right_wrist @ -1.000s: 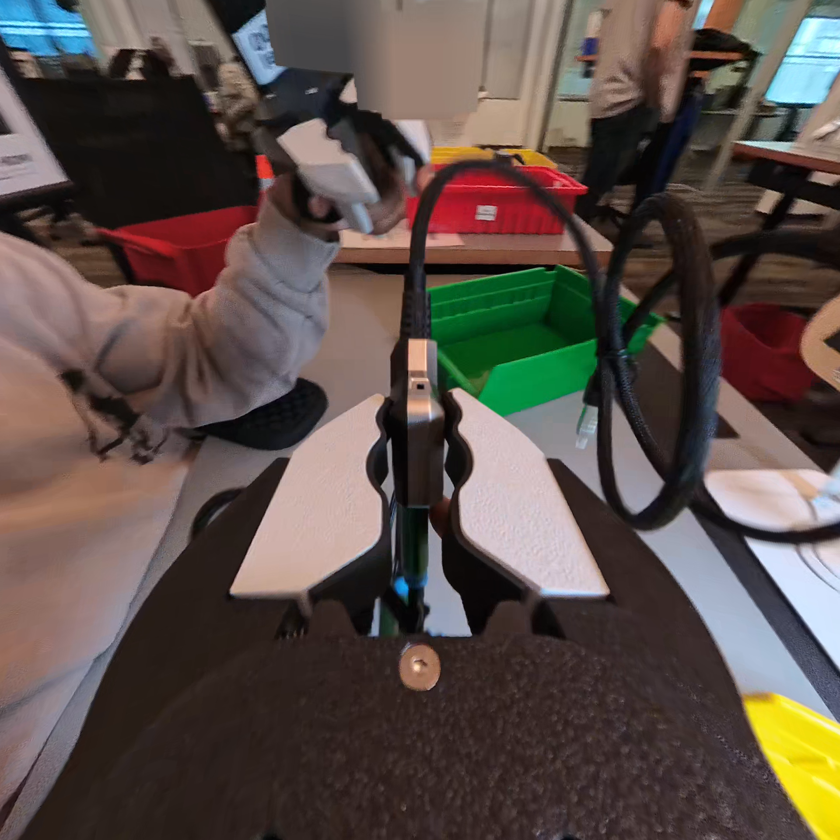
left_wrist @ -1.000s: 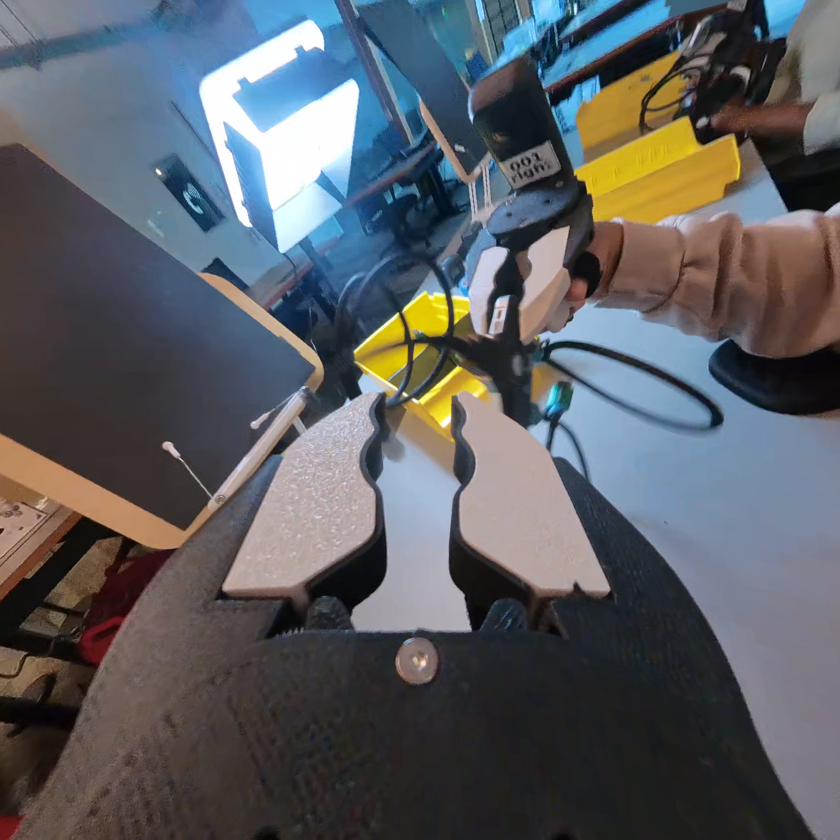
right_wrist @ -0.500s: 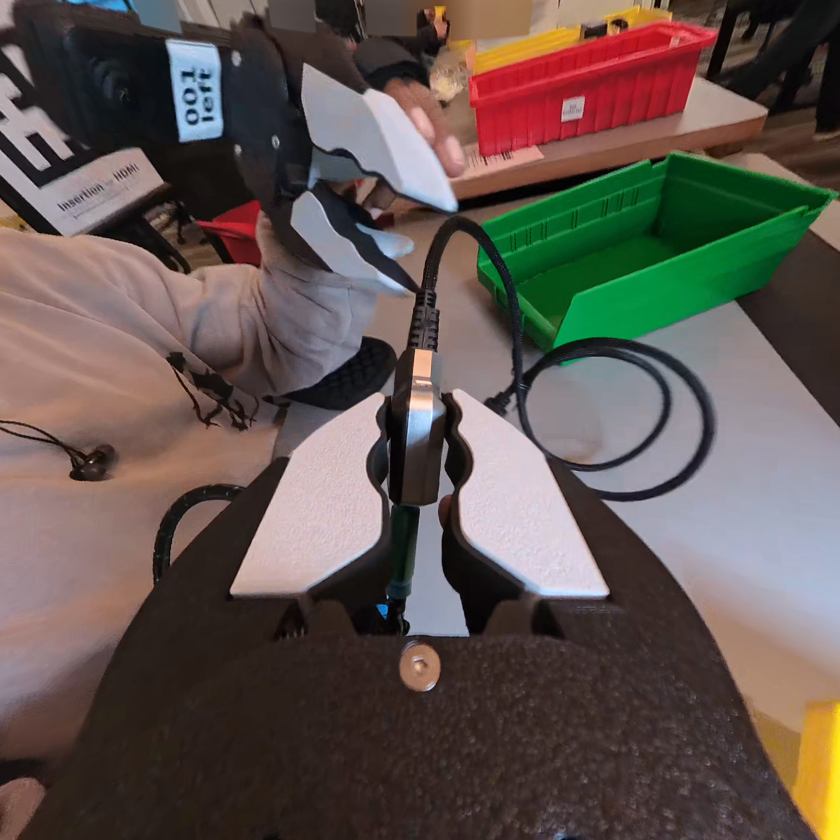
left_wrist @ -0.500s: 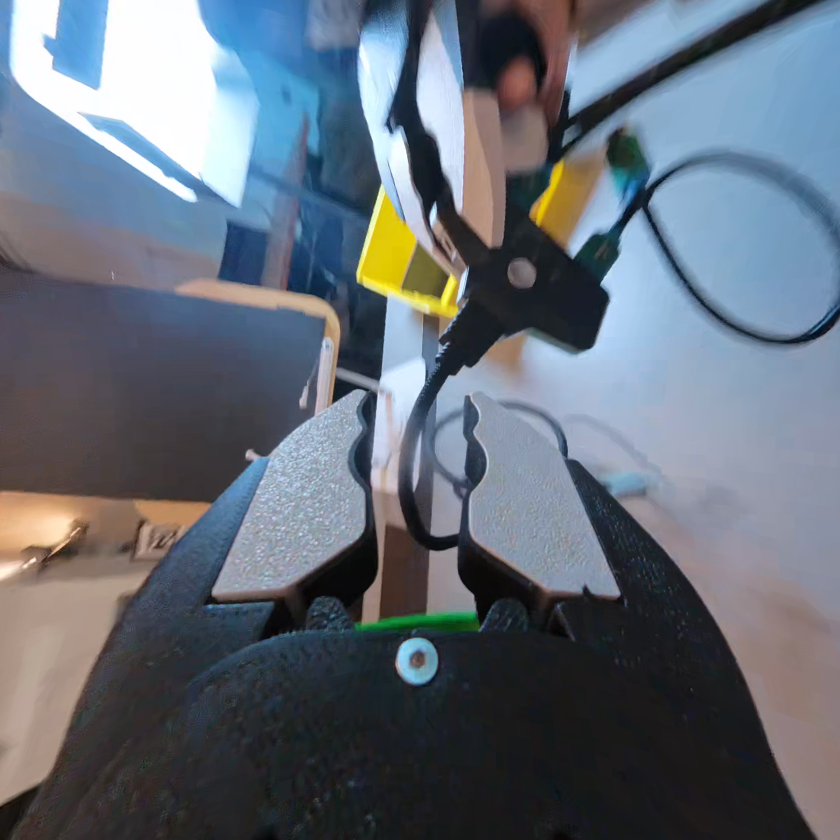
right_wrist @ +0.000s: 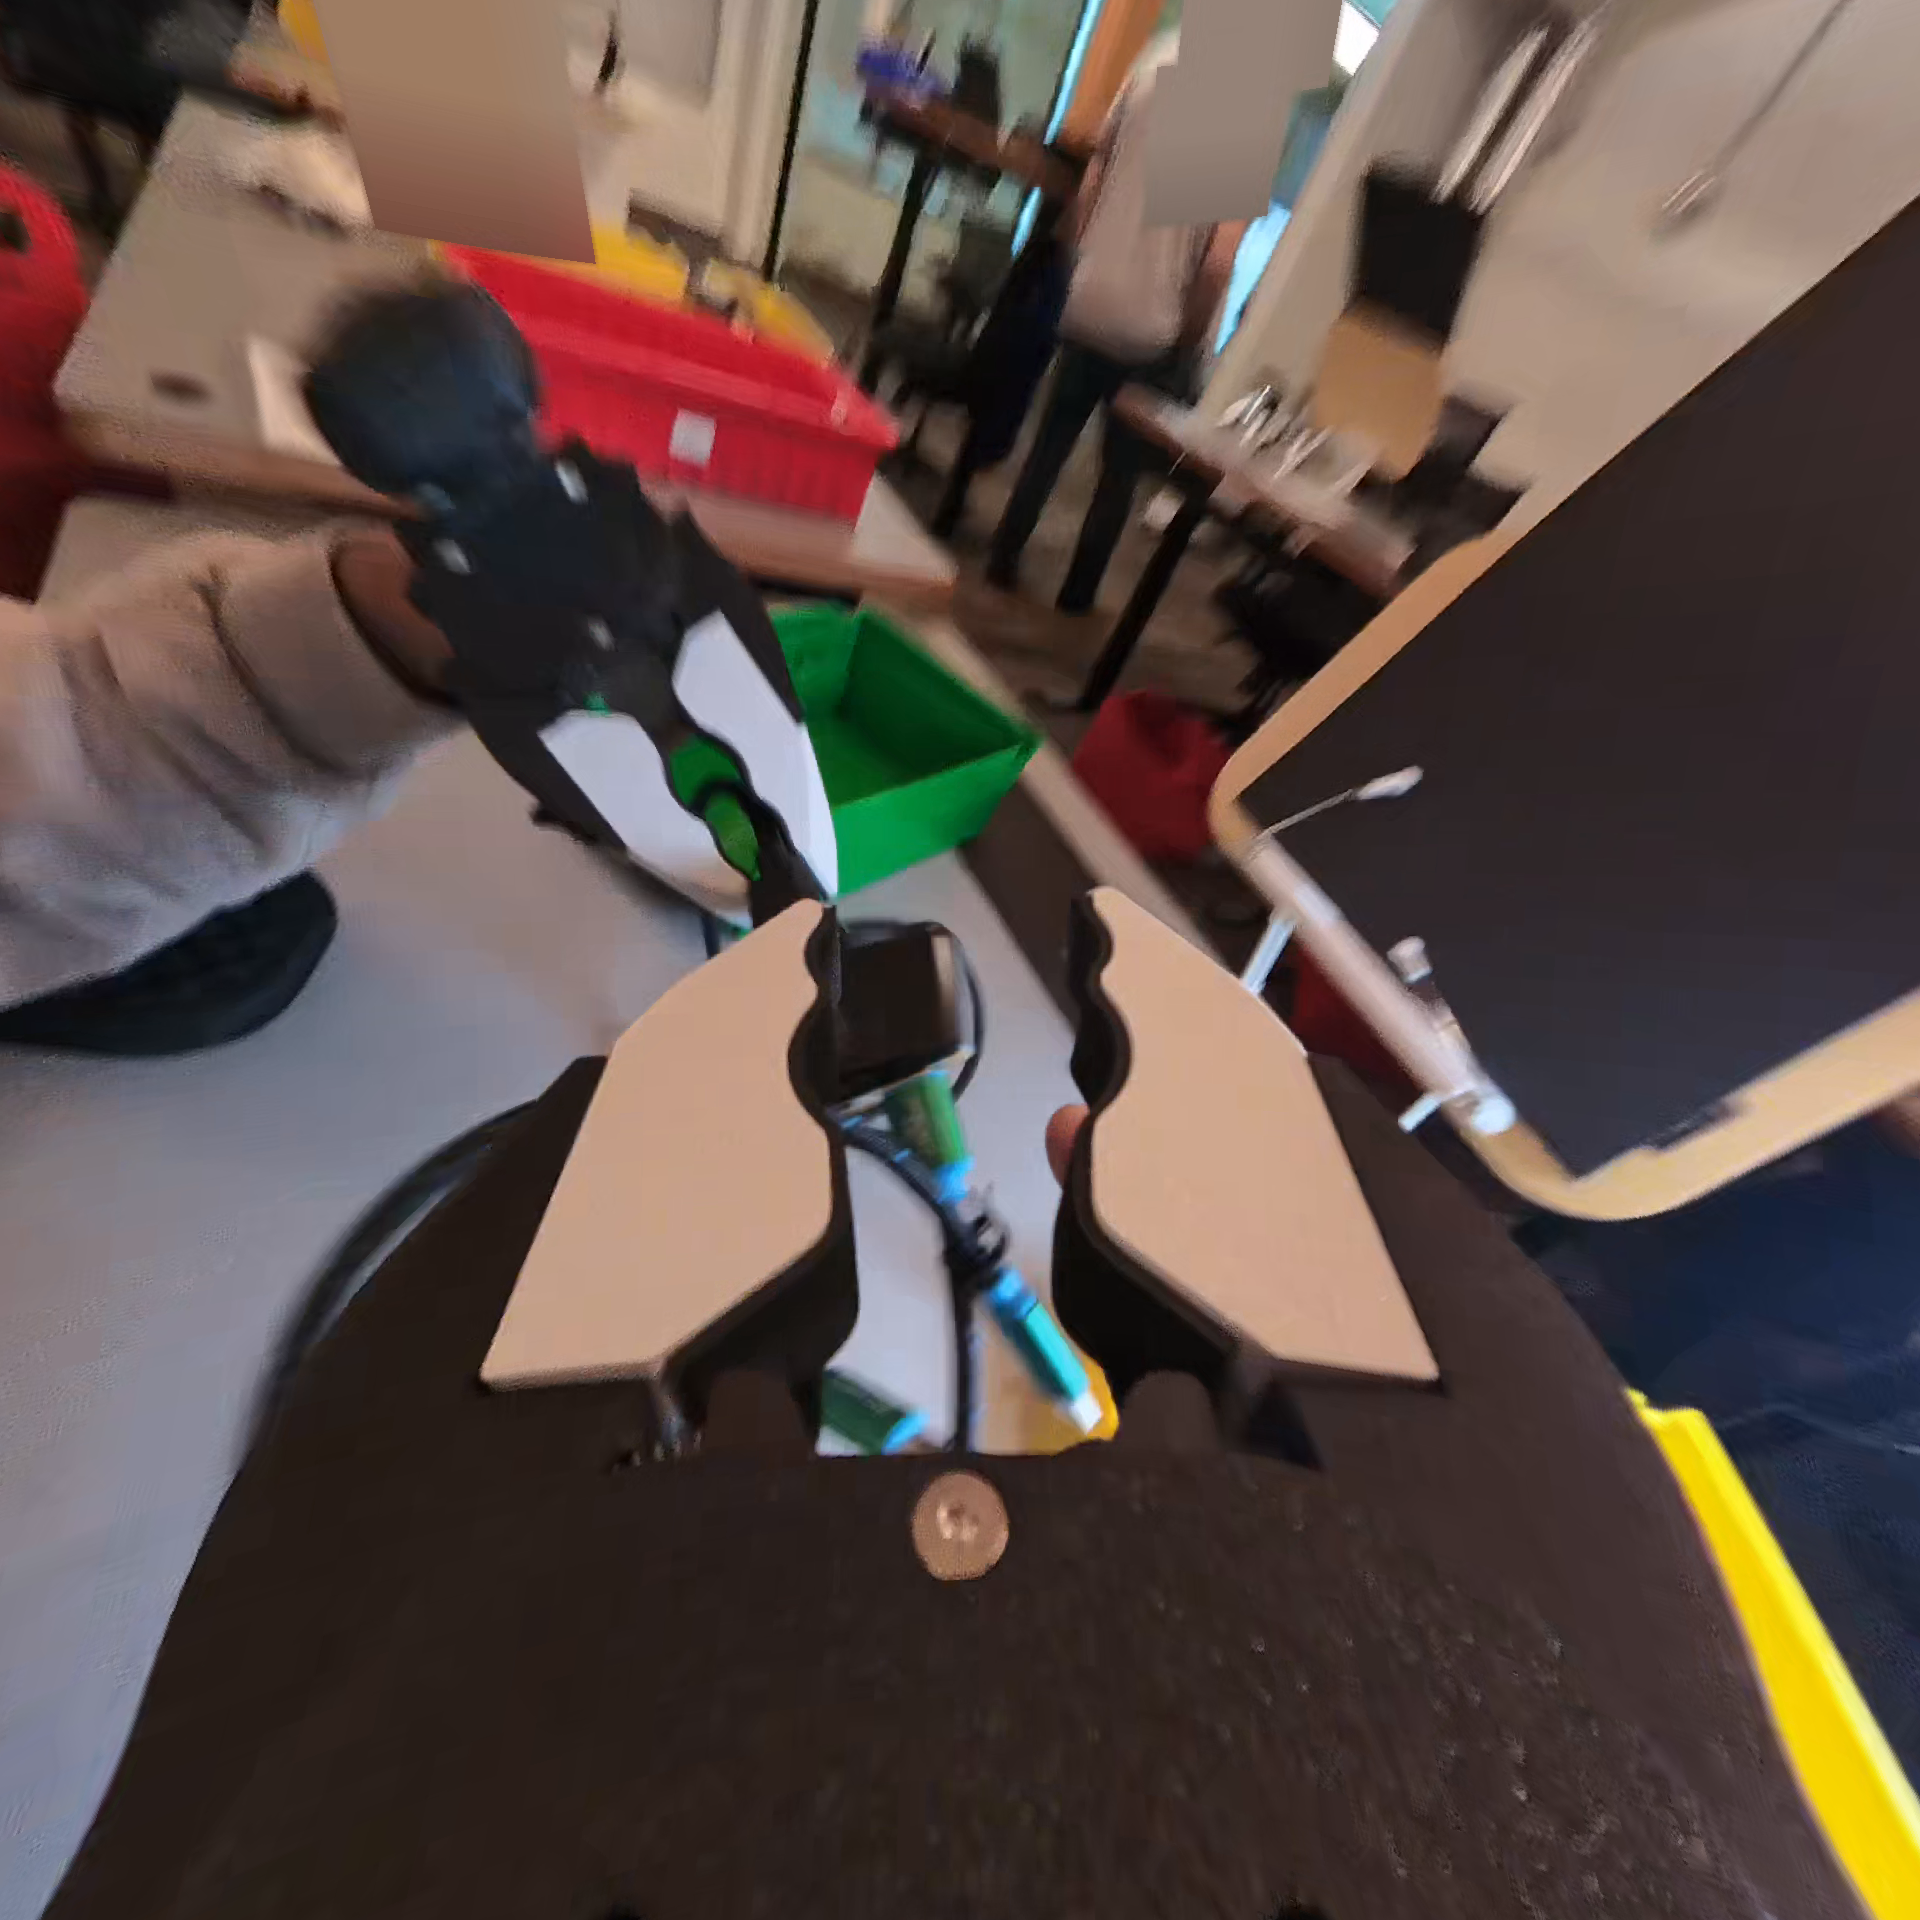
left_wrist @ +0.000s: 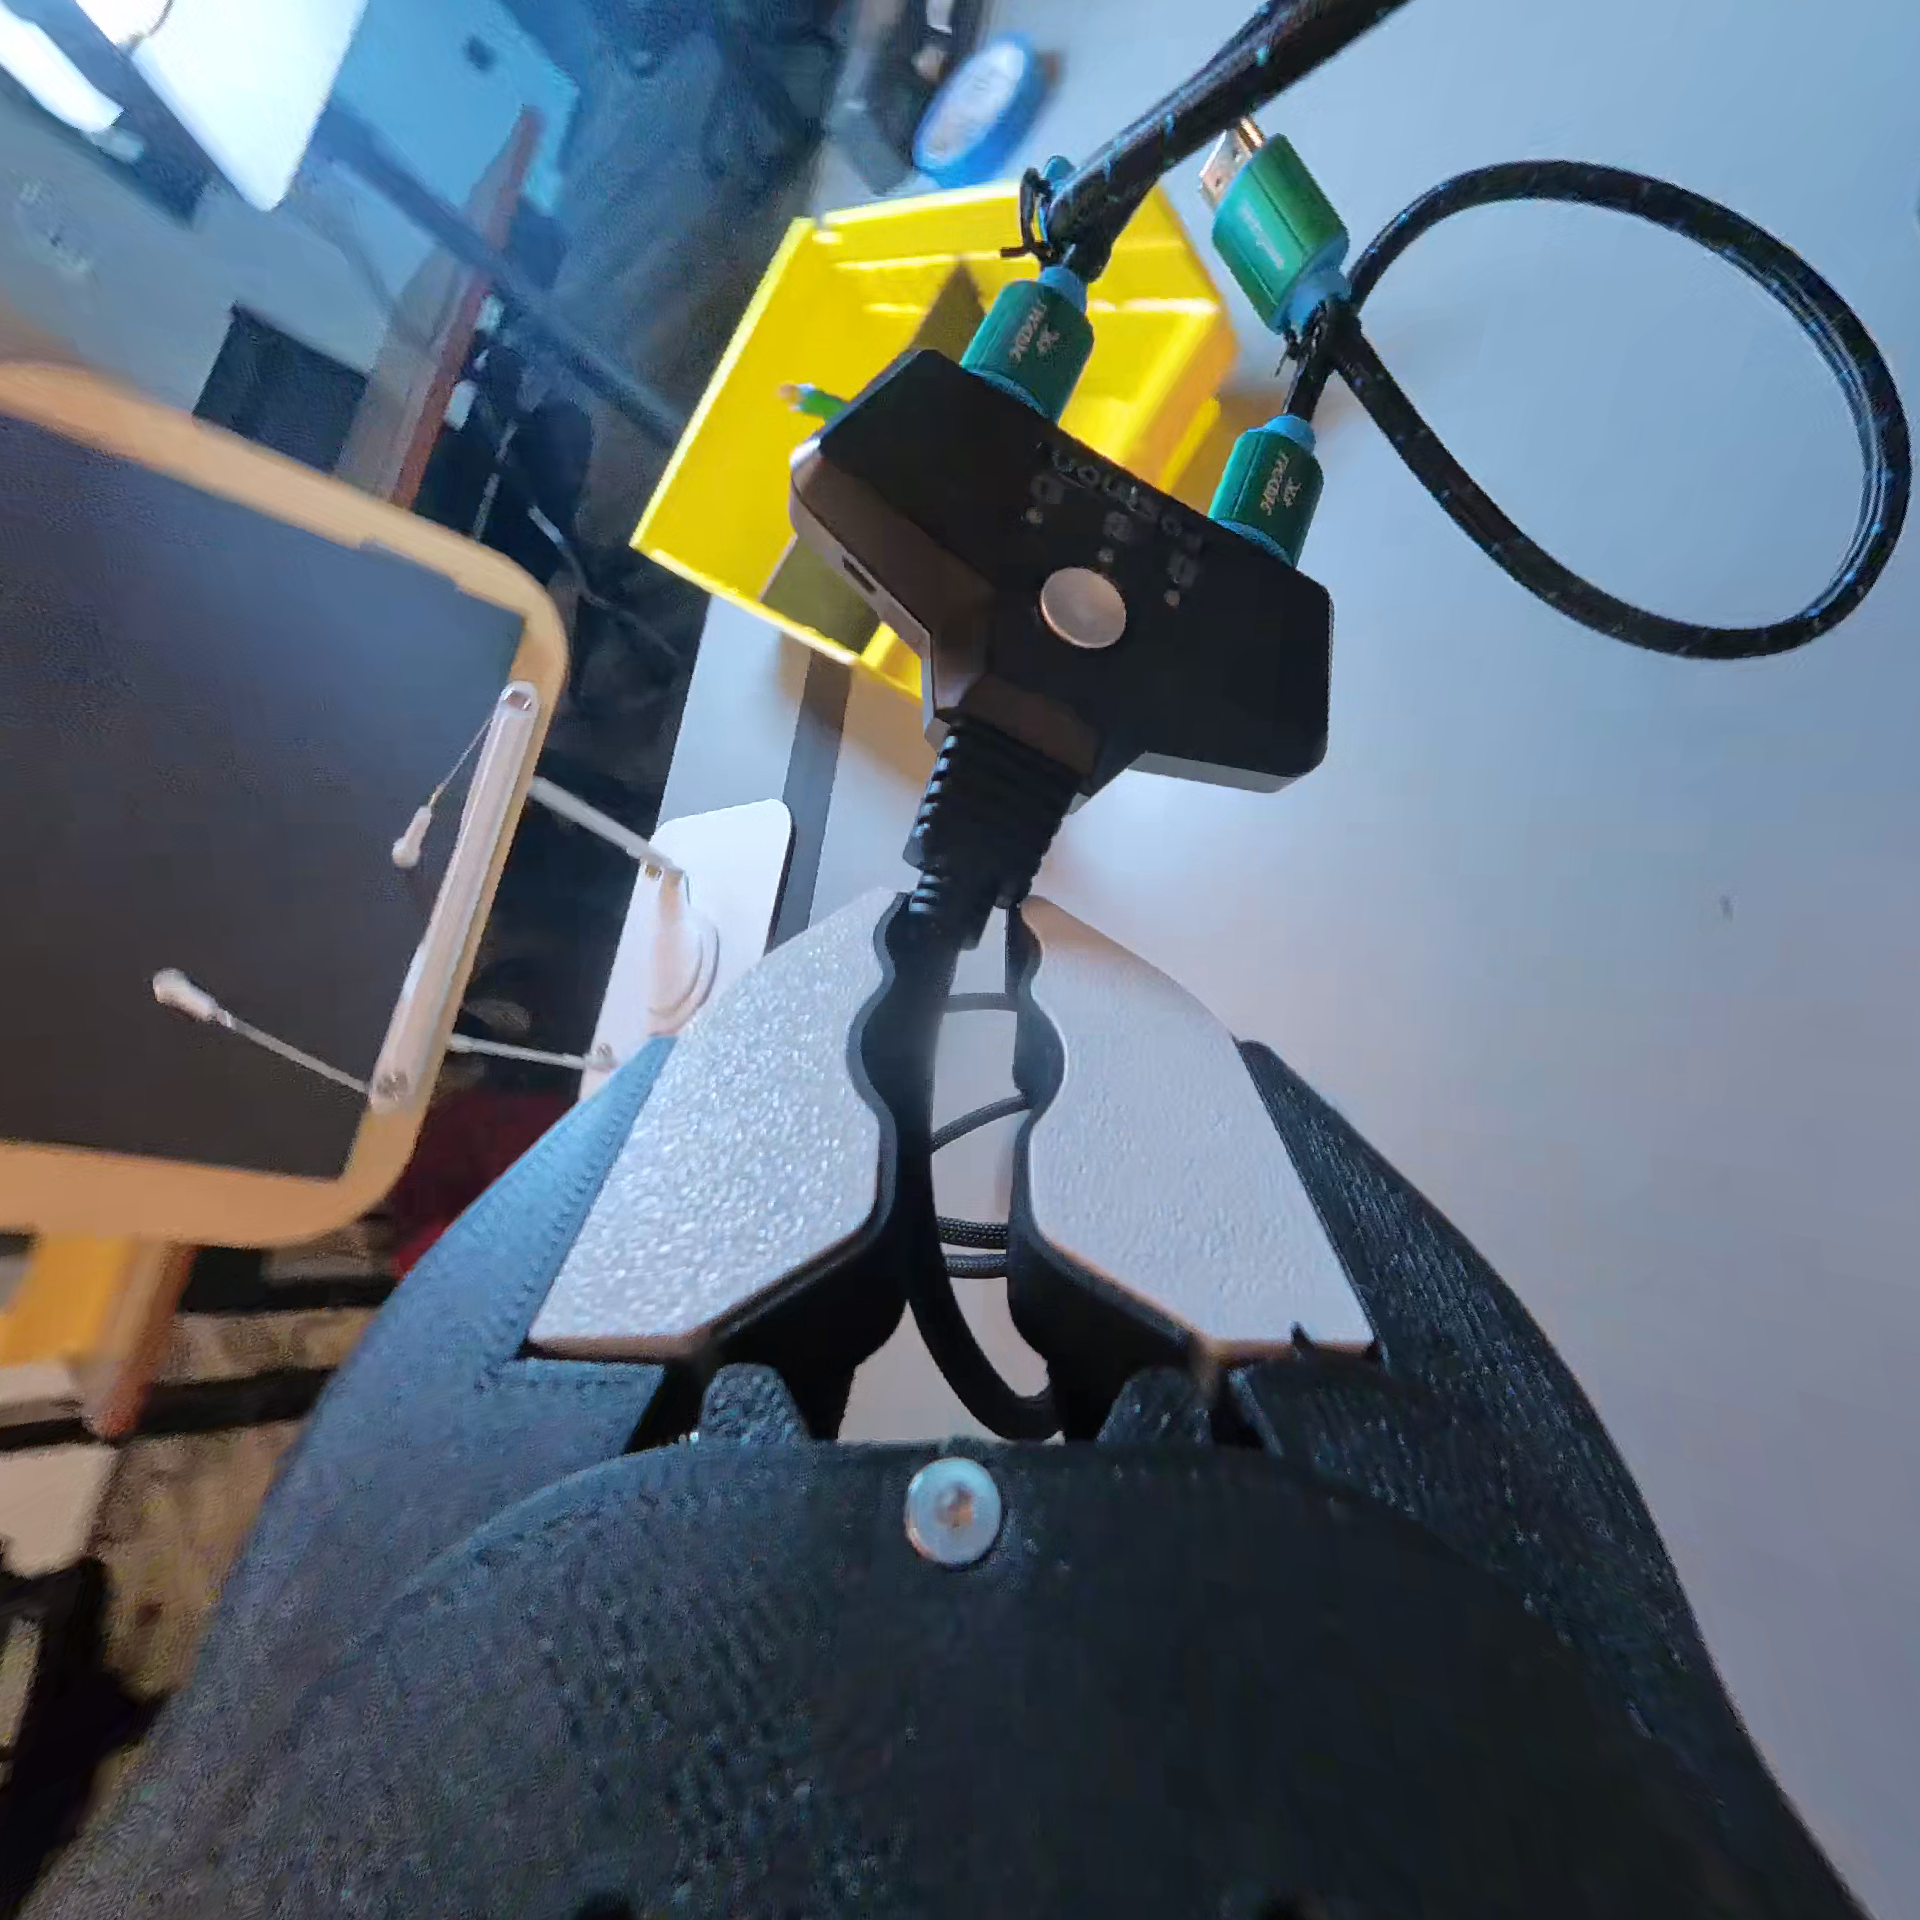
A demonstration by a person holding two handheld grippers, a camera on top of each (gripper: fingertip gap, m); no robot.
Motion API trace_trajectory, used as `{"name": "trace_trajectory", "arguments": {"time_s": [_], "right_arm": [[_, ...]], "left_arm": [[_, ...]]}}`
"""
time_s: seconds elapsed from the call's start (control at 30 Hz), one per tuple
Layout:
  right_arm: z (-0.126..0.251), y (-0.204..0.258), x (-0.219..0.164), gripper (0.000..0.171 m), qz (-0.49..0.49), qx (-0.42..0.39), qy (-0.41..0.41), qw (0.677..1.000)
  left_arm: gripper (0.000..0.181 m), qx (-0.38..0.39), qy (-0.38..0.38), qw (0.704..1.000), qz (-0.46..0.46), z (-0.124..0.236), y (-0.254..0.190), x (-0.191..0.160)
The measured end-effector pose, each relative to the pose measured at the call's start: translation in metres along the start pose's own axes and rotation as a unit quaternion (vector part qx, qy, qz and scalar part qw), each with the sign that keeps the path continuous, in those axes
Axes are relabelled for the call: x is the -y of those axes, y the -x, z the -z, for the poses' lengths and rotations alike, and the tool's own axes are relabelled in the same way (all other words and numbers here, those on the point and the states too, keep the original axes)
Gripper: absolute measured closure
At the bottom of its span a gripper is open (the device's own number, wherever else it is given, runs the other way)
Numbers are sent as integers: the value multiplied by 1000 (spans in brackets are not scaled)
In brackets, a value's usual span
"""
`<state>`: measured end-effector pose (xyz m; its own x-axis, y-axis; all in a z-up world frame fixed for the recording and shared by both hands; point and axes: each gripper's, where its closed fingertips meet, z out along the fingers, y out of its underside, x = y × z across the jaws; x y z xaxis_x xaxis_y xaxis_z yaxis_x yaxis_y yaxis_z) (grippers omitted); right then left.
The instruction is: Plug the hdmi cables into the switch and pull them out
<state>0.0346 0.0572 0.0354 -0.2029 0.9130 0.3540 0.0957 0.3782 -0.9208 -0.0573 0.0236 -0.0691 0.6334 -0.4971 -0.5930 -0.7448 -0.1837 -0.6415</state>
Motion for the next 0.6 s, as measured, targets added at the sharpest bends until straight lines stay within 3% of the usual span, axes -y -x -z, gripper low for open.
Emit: {"name": "trace_trajectory", "arguments": {"time_s": [0.13, 0.23, 0.33, 0.47, 0.6], "right_arm": [[48, 16, 55, 131, 45, -35, -85, 995], [40, 33, 58, 133, 97, -44, -68, 992], [2, 40, 27, 133, 139, -45, 8, 989], [-65, 54, -30, 133, 106, 8, 75, 992], [-97, 14, -68, 131, 214, -137, 115, 960]], "left_arm": [[166, 24, -59, 986, 157, 0, 30, -4], [170, -1, -109, 956, 273, 3, 41, -5], [170, 1, -101, 941, 323, 2, 49, -22], [171, -23, -132, 910, 393, 5, 56, -29], [171, -25, -164, 887, 430, 12, 65, -29]]}}
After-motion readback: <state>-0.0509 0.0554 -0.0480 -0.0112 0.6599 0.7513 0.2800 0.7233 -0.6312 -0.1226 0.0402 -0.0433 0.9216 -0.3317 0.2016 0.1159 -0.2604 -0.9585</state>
